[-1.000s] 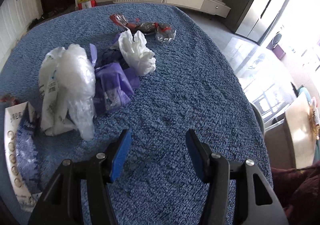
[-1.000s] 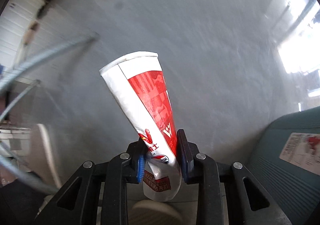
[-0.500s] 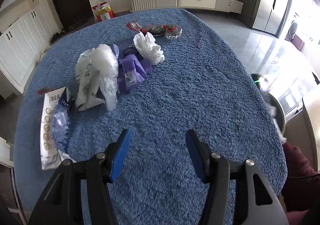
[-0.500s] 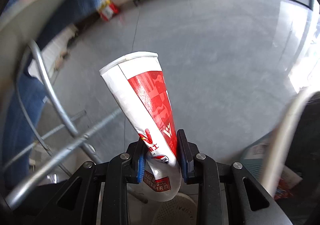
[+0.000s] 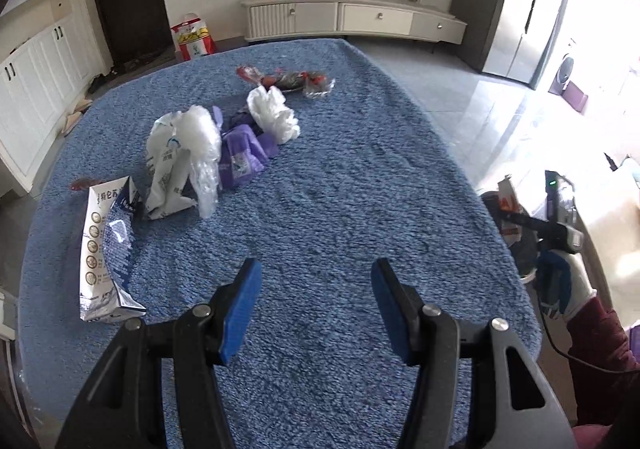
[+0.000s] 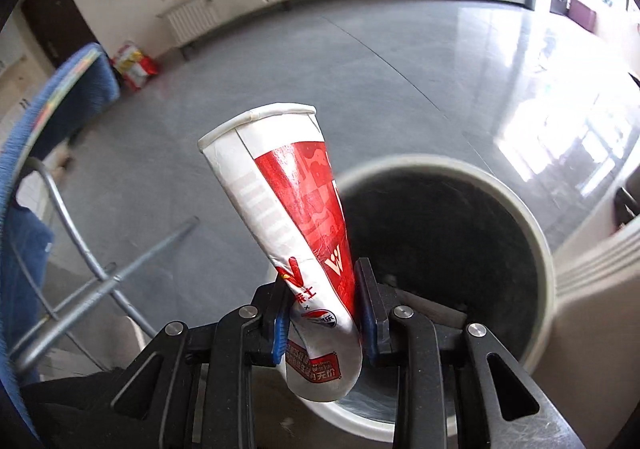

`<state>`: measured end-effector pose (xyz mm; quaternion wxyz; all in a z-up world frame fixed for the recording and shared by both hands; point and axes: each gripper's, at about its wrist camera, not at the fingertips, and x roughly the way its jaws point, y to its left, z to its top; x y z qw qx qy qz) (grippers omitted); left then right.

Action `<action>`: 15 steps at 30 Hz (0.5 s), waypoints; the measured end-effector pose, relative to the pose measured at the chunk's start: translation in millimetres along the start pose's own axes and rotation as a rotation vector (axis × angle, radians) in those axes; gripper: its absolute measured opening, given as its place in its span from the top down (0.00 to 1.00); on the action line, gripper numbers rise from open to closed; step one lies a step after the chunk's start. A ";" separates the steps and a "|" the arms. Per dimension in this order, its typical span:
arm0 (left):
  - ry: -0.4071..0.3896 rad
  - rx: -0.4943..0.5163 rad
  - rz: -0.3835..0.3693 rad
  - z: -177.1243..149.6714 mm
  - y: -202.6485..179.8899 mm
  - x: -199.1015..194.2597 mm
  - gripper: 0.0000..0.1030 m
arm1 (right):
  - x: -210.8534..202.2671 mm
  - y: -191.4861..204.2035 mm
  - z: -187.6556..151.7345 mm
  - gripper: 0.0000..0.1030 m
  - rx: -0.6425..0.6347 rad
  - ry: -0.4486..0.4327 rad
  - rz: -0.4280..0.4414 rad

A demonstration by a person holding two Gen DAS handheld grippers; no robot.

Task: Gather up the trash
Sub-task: 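Drop the red-and-white cup into the bin by opening the right tool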

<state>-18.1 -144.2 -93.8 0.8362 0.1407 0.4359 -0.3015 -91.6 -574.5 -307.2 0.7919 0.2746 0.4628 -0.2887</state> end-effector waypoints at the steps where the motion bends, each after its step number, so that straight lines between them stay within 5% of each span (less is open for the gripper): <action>1: -0.008 0.003 -0.006 1.3 -0.8 -2.6 0.46 | -0.6 -4.4 -1.5 0.67 -0.001 -0.001 -0.023; 4: -0.039 0.005 -0.017 1.3 -0.8 -13.5 0.46 | -13.7 -6.7 -4.4 0.52 0.025 -0.018 -0.060; 15: -0.062 -0.037 0.005 -29.5 27.1 -36.3 0.46 | -121.6 19.5 -7.7 0.51 0.011 -0.178 0.058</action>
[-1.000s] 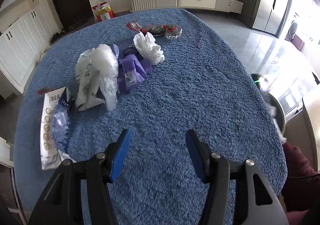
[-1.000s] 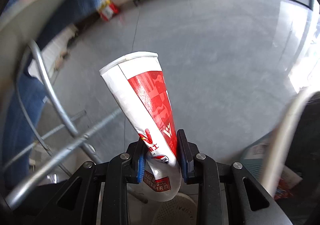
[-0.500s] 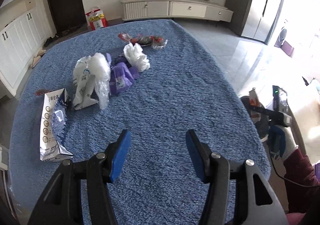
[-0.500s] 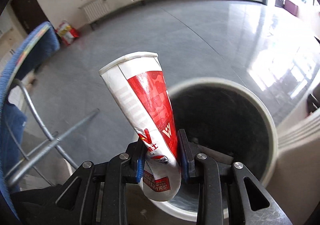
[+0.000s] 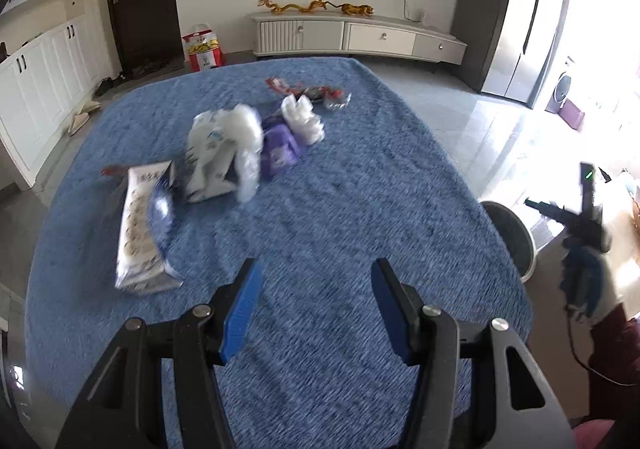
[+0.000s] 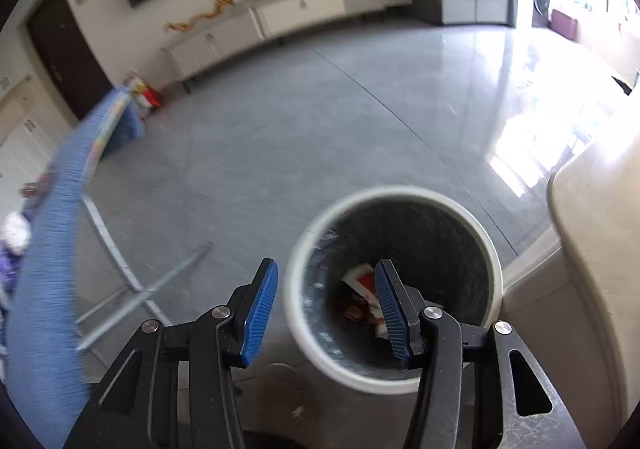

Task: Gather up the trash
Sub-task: 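Drop the red-and-white cup into the bin by opening the right tool, then grasp a white milk carton with the left tool while the right tool grasps a white tissue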

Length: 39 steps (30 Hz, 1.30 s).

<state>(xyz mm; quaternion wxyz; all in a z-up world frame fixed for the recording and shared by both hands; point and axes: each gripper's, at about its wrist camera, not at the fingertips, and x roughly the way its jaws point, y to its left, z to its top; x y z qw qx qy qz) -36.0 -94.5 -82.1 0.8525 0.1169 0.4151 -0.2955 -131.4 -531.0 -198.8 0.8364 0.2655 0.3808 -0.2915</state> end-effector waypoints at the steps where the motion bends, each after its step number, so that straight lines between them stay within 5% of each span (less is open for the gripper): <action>1: -0.002 -0.004 0.001 -4.6 5.3 -1.7 0.46 | -9.6 9.0 0.9 0.51 -0.013 -0.013 0.022; 15: -0.017 -0.244 0.119 -19.9 121.2 -19.5 0.46 | -69.2 160.3 2.6 0.51 -0.301 -0.070 0.285; 28: 0.105 -0.155 0.133 35.8 127.0 47.8 0.46 | -20.9 283.1 -8.5 0.51 -0.495 0.034 0.479; 39: 0.217 -0.162 0.144 33.9 140.1 92.7 0.52 | 52.0 360.2 13.8 0.51 -0.523 0.109 0.553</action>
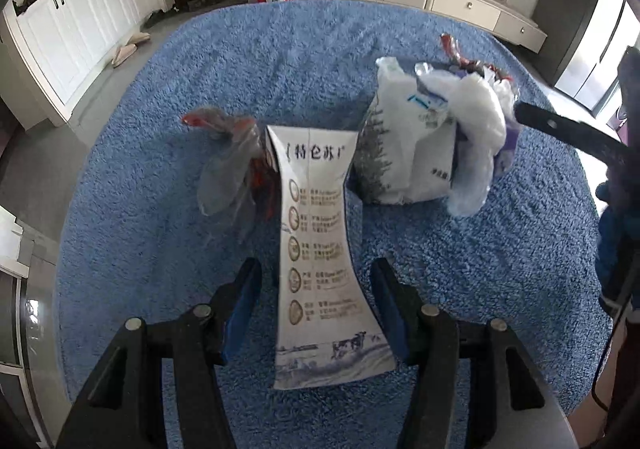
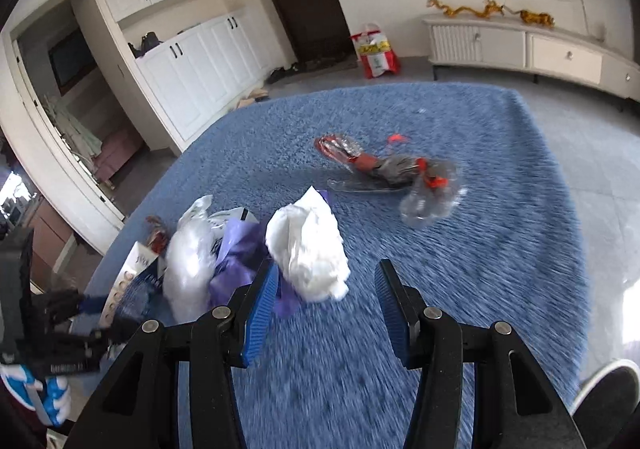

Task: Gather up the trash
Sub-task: 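Grasp a white milk carton with the left tool while the right tool grasps a white tissue, then carry the carton and tissue toward the bin with both tools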

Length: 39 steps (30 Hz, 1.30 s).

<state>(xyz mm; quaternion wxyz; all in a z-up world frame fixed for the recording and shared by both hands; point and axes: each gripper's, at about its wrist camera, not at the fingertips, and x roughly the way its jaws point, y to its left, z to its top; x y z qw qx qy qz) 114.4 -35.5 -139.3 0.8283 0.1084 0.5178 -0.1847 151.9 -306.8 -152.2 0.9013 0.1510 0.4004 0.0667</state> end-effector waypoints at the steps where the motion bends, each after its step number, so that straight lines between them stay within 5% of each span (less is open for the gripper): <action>1: 0.005 -0.002 -0.004 0.4 -0.6 1.9 0.55 | 7.0 -0.4 1.4 0.51 0.001 0.007 0.003; 3: -0.008 -0.004 0.002 0.8 -0.5 2.1 0.57 | 17.2 -3.5 2.7 0.56 0.016 0.022 0.019; 5: -0.020 -0.007 -0.005 0.8 -1.1 0.5 0.58 | 22.6 -5.9 2.0 0.75 0.035 0.025 0.047; 8: -0.038 -0.013 -0.007 -1.7 -3.8 -6.6 0.58 | 14.4 -9.8 -2.2 0.80 0.042 0.001 0.052; 17: -0.112 -0.010 0.006 -10.3 -12.5 -52.4 0.58 | -57.3 -22.8 -26.9 0.82 0.046 -0.096 0.022; 22: -0.177 0.060 -0.034 -8.2 -42.4 -89.4 0.58 | -123.3 -49.7 -55.6 0.82 0.070 -0.173 -0.069; 30: -0.150 0.293 -0.266 15.6 -172.4 -92.7 0.58 | -210.9 -142.6 -126.9 0.81 0.219 -0.200 -0.325; 39: -0.045 0.544 -0.439 33.9 -357.7 -54.6 0.58 | -228.7 -244.7 -190.2 0.81 0.431 -0.108 -0.504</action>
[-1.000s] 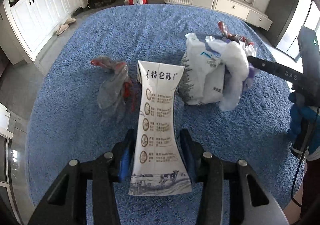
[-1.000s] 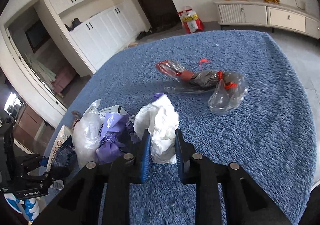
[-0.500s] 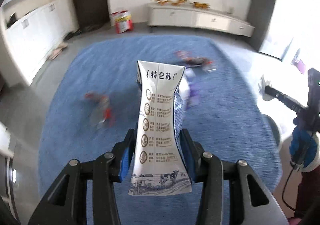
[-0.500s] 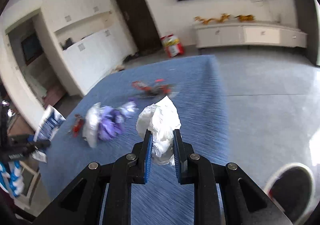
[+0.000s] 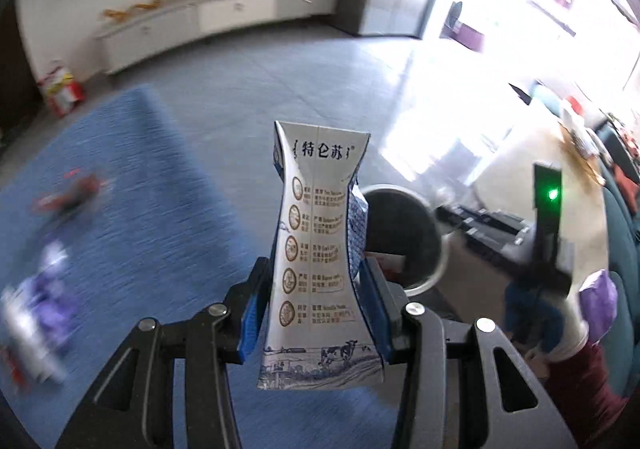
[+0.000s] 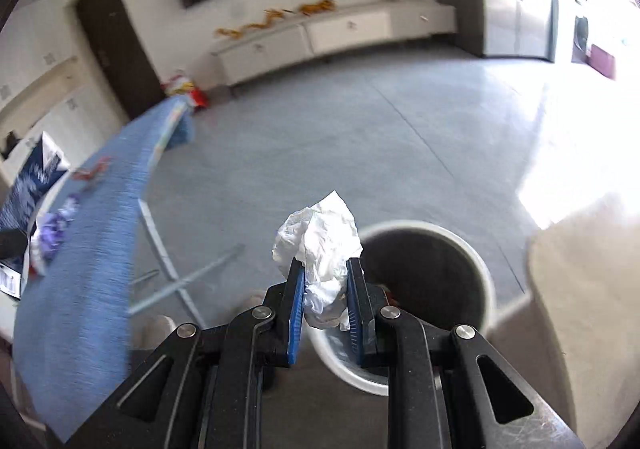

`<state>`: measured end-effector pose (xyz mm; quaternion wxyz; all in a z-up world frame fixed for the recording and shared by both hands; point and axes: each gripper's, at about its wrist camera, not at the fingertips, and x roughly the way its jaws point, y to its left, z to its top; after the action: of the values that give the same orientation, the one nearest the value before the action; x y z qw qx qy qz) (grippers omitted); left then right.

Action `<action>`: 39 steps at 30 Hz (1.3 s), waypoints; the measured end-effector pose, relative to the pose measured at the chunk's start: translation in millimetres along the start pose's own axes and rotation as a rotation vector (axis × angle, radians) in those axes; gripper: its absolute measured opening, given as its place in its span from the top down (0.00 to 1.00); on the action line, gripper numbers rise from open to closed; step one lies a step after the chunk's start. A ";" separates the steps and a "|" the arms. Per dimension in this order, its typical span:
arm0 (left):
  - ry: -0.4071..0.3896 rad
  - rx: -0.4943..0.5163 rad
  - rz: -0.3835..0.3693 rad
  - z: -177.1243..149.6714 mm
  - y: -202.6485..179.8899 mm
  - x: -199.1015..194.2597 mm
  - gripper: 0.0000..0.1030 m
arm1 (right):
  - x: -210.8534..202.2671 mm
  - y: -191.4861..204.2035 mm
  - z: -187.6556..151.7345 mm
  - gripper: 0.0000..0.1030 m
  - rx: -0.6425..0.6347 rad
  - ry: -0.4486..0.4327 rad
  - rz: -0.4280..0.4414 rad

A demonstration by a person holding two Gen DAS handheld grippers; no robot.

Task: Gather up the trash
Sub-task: 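Carry the carton and tissue toward the bin with both tools, then open both tools over the bin to drop the carton and tissue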

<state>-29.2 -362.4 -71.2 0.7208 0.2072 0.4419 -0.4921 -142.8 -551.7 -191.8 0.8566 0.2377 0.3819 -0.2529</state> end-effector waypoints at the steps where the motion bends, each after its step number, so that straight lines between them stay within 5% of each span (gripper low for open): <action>1: 0.012 0.015 -0.020 13.2 -14.2 16.1 0.58 | 3.1 -3.9 0.8 0.80 0.005 0.005 -0.011; 10: 0.073 0.062 -0.086 71.2 -81.1 103.5 0.57 | 18.2 -41.2 13.8 0.71 0.041 0.018 -0.097; 17: 0.105 -0.005 -0.181 83.2 -82.6 131.7 0.48 | 0.1 -54.0 13.1 0.54 0.060 -0.013 -0.148; 24: 0.058 -0.004 -0.170 74.0 -75.3 106.4 0.48 | -21.5 -48.6 7.6 0.54 0.068 -0.042 -0.131; 39: -0.081 -0.028 0.033 15.8 11.2 -3.9 0.48 | -69.9 26.5 19.7 0.54 -0.043 -0.125 -0.018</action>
<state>-12.9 -367.2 -61.1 0.7489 0.1842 0.4158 -0.4820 -156.5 -525.8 -120.3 0.8814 0.1996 0.3349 -0.2668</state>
